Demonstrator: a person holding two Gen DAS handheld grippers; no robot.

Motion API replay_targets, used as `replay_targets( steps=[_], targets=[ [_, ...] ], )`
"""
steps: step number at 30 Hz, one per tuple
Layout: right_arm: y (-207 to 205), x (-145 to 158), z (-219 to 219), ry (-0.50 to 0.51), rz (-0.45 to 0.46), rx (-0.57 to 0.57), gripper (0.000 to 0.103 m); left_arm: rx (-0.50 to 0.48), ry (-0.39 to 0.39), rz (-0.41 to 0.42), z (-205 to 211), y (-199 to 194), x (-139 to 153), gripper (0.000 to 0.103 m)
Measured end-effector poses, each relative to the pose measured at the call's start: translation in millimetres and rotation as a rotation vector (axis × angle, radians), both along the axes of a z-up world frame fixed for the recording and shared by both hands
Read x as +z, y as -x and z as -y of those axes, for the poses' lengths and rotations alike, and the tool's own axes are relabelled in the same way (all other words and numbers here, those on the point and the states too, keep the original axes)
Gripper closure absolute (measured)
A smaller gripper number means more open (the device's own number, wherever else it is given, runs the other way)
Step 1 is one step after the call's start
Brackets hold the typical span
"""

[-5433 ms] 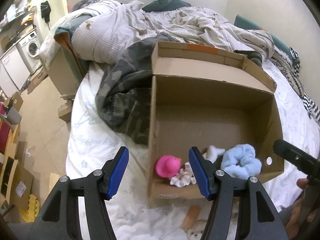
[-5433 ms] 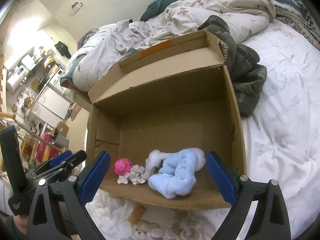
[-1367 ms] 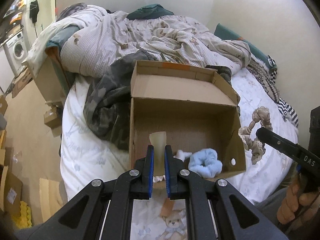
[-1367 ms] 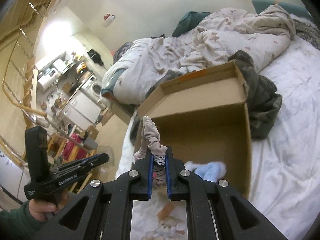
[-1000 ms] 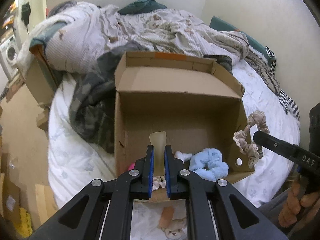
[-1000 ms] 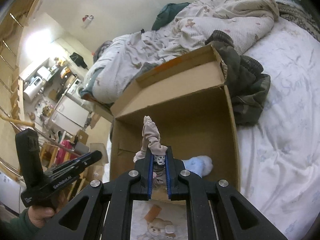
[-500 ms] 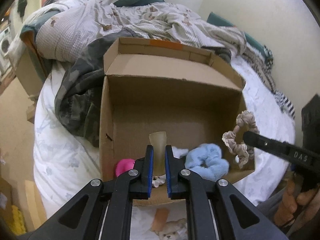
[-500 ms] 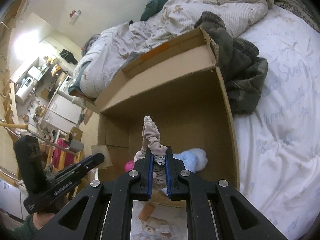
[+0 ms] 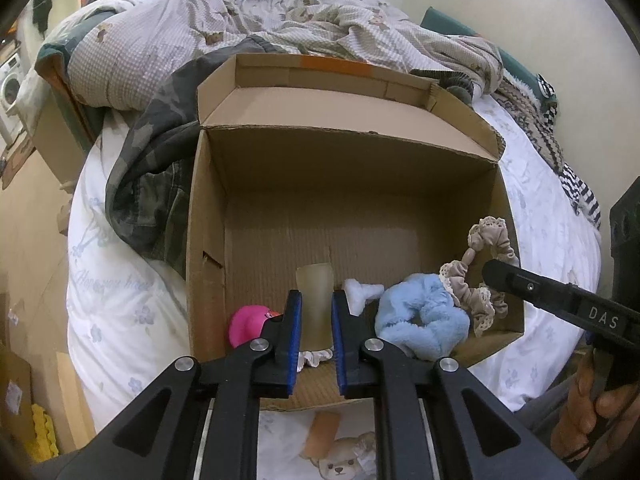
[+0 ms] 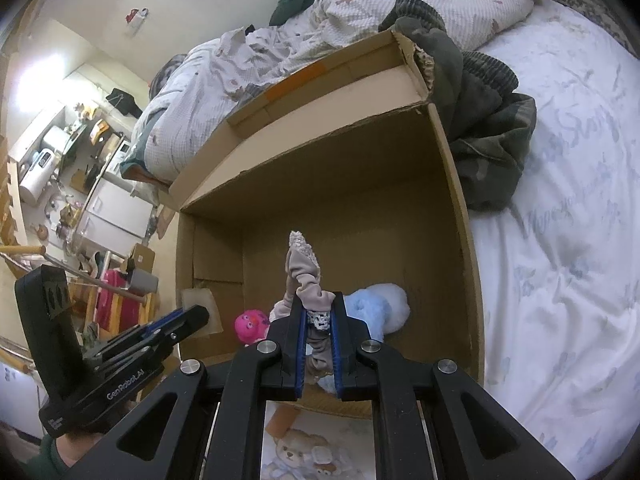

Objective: Organize soft objects
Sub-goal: 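Carry the knotted toy and peach piece over the box with both tools, then open both tools to drop the held items into the box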

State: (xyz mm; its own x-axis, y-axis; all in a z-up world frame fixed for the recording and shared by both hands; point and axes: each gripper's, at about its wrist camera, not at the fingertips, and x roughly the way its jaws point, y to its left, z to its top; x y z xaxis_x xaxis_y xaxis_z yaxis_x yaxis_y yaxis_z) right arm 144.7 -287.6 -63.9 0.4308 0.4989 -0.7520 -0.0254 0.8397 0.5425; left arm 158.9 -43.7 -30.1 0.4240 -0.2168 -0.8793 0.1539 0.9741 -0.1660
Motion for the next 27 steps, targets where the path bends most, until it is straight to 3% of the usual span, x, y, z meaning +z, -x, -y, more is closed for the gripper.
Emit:
replay_targets(
  steps=[11, 17, 21, 22, 27],
  targets=[
    [1.0, -1.4, -5.5, 0.016, -0.002, 0.011, 0.09, 0.01, -0.023, 0.001, -1.6, 0.4, -0.8, 0.085],
    [1.5, -2.9, -6.4, 0.023, -0.008, 0.012, 0.09, 0.006, -0.027, -0.009, -0.6, 0.4, -1.7, 0.074],
    [0.1, -3.6, -8.4, 0.03, -0.009, 0.013, 0.09, 0.017, -0.031, -0.011, -1.1, 0.8, -1.2, 0.042],
    [-0.2, -4.0, -8.9, 0.031, -0.009, 0.013, 0.09, 0.024, -0.034, -0.004, -1.5, 1.0, -0.2, 0.038],
    [-1.1, -4.7, -9.2, 0.034, -0.01, 0.013, 0.09, 0.042, -0.042, -0.009, -3.5, -0.1, -0.4, 0.037]
  ],
)
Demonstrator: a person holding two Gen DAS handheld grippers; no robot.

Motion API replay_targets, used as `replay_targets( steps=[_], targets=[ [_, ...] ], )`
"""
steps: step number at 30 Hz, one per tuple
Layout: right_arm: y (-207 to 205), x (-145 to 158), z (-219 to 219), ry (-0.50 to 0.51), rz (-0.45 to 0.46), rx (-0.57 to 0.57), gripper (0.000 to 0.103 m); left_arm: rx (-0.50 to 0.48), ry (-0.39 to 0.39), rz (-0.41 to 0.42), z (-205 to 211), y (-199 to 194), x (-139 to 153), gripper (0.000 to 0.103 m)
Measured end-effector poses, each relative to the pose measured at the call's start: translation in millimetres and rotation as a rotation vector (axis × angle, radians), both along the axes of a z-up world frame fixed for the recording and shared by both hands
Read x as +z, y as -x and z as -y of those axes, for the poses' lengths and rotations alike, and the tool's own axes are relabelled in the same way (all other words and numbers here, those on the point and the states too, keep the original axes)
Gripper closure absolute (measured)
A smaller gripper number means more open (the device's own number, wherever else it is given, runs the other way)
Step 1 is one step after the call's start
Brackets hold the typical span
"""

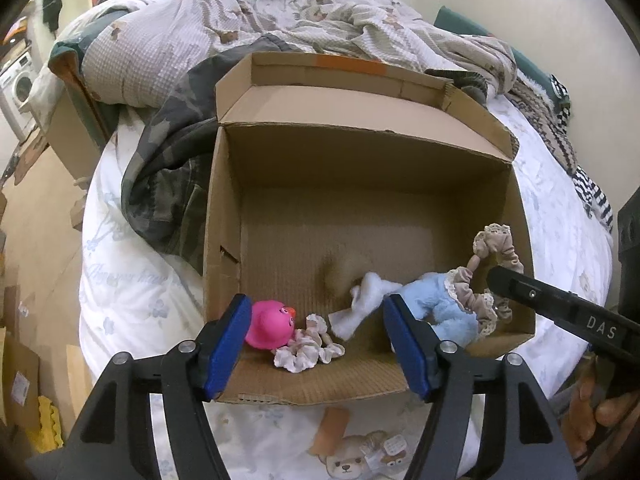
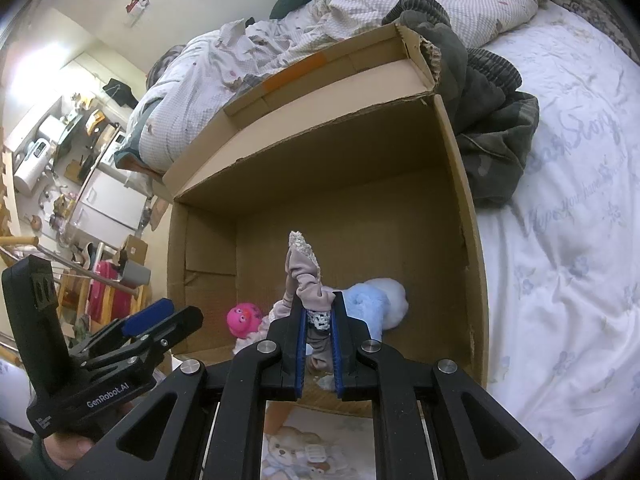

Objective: Organize soft objects
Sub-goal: 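Open both tools to drop the held items into the box, then withdraw both tools from the box back over the duvet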

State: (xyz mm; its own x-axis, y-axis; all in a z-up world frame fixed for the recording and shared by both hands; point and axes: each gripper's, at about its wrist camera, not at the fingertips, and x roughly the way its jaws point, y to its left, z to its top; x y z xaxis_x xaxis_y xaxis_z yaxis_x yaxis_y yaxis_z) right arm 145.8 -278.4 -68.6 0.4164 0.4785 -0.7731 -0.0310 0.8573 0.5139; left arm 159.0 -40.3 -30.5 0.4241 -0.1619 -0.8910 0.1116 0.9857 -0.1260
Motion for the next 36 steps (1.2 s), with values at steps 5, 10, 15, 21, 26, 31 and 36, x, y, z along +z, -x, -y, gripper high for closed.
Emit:
replay_targets(
  steps=[5, 10, 15, 21, 26, 31, 36],
  targets=[
    [0, -1, -1, 0.0, 0.003, 0.002, 0.09, 0.011, 0.008, -0.004, -3, 0, 1, 0.037],
    [1, -2, -1, -0.011, 0.004, 0.004, 0.089, 0.018, 0.009, -0.008, -4, 0, 1, 0.037],
    [0, -6, 8, -0.067, -0.02, -0.047, 0.017, 0.024, 0.011, -0.011, -5, 0, 1, 0.037],
    [1, -2, 13, -0.053, -0.004, -0.08, 0.002, 0.026, 0.009, -0.01, -6, 0, 1, 0.037],
    [3, 4, 14, -0.031, 0.028, -0.078, 0.001, 0.027, 0.025, -0.027, -7, 4, 0, 0.037],
    [12, 8, 18, -0.031, 0.042, -0.096, 0.0, 0.014, 0.009, -0.009, -7, 9, 4, 0.037],
    [17, 17, 16, 0.01, 0.102, -0.113, 0.0, 0.043, 0.033, 0.005, -20, 14, 9, 0.037]
  ],
)
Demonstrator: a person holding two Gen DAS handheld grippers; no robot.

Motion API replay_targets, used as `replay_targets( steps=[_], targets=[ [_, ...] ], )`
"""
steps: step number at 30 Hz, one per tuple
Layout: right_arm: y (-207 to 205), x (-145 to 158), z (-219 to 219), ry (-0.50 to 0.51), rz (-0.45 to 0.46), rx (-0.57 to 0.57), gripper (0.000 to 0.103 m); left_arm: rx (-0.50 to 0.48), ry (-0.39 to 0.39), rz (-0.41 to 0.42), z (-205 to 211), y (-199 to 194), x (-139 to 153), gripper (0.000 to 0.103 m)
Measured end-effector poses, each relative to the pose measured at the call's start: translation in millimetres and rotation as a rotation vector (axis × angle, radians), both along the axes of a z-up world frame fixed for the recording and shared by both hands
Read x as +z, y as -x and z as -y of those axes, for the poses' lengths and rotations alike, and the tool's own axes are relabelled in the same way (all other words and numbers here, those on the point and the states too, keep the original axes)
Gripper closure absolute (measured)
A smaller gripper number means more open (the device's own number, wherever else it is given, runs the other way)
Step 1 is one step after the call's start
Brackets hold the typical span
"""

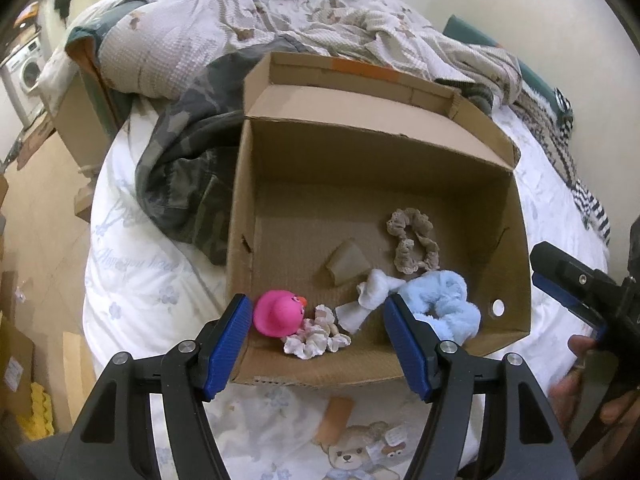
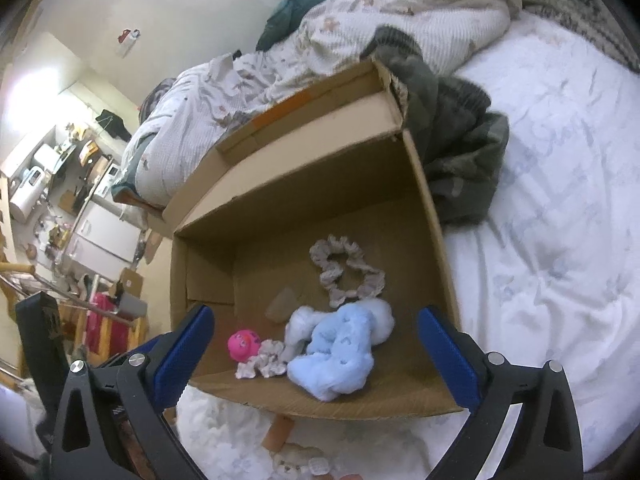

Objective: Organize soft objects
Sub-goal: 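Withdraw both tools from the box back over the duvet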

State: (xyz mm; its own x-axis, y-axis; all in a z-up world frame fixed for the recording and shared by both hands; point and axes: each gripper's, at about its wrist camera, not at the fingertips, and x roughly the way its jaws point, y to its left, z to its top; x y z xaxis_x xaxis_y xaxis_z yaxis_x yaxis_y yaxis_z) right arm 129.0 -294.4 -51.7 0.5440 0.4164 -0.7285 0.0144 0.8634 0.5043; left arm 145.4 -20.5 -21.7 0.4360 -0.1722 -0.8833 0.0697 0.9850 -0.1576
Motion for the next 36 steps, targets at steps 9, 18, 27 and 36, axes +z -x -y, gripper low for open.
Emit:
replay_targets(
  steps=[9, 18, 27, 36],
  targets=[
    [9, 3, -11, 0.049, 0.009, 0.037, 0.0, 0.042, -0.022, 0.033, -21, 13, 10, 0.037],
    [33, 5, -17, 0.04, 0.005, 0.08, 0.0, 0.05, -0.039, 0.052, -29, 37, 15, 0.037],
    [56, -13, -25, 0.055, -0.08, 0.153, 0.0, 0.013, -0.08, 0.06, -27, 67, 8, 0.037],
    [61, -35, -23, 0.065, -0.211, 0.244, 0.0, 0.017, -0.083, 0.031, -30, 75, -2, 0.037]
  ],
)
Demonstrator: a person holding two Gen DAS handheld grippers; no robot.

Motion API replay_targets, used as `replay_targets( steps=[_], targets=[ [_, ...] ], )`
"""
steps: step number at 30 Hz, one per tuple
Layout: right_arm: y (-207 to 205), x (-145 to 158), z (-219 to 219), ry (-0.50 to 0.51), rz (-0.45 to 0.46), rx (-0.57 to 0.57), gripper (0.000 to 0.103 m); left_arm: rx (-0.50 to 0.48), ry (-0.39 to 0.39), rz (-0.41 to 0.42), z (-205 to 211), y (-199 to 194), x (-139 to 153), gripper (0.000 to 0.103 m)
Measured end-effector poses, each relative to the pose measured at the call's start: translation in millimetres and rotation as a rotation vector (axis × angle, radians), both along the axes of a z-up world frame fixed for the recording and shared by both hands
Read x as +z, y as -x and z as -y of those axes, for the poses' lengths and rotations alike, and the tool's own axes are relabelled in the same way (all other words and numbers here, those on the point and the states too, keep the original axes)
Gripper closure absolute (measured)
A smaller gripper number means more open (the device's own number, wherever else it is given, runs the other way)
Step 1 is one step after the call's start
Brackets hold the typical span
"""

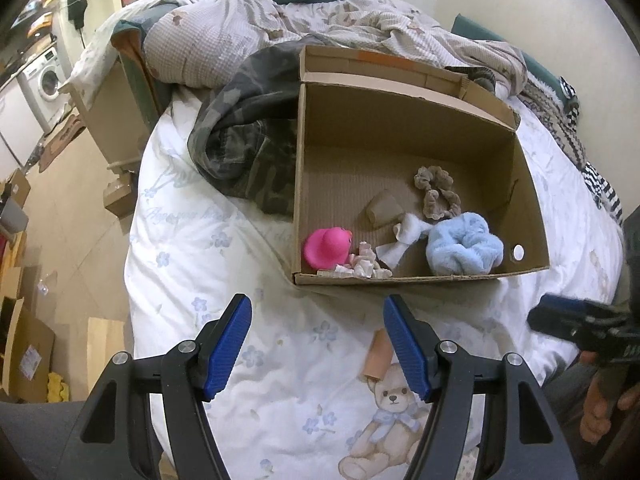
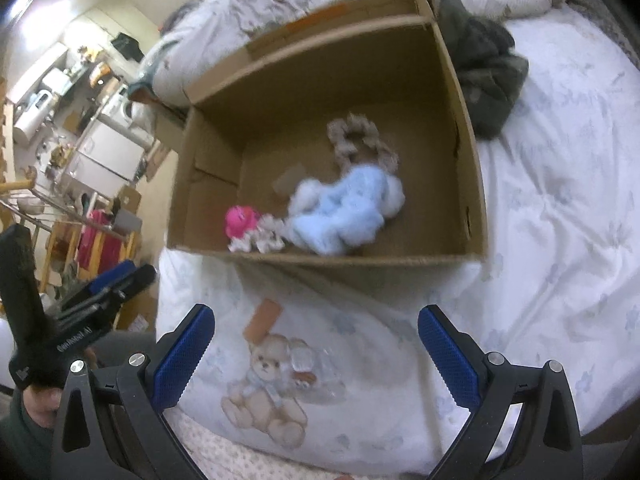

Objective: Organize soft objects
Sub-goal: 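Withdraw both tools from the box back over the duvet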

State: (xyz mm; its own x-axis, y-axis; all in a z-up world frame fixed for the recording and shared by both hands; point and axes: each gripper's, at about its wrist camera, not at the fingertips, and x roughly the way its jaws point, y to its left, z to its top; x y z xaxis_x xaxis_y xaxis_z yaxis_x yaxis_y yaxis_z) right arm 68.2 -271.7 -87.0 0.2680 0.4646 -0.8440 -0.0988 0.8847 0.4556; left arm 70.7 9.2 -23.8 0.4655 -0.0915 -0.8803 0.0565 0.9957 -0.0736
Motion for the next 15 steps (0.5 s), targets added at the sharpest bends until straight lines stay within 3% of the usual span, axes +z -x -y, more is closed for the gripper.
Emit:
replay_targets(
  steps=[8, 12, 15],
  targets=[
    [-1, -30, -16, 0.051, -0.116, 0.063, 0.0, 0.043, 0.015, -0.024, -9, -7, -5, 0.037],
    [-3, -40, -25, 0.031, -0.158, 0.1, 0.02, 0.06, 0.026, -0.034, -13, -10, -5, 0.037],
    [-3, -47, -44, 0.047, -0.181, 0.16, 0.027, 0.069, 0.024, -0.042, -14, -11, -6, 0.037]
  ],
)
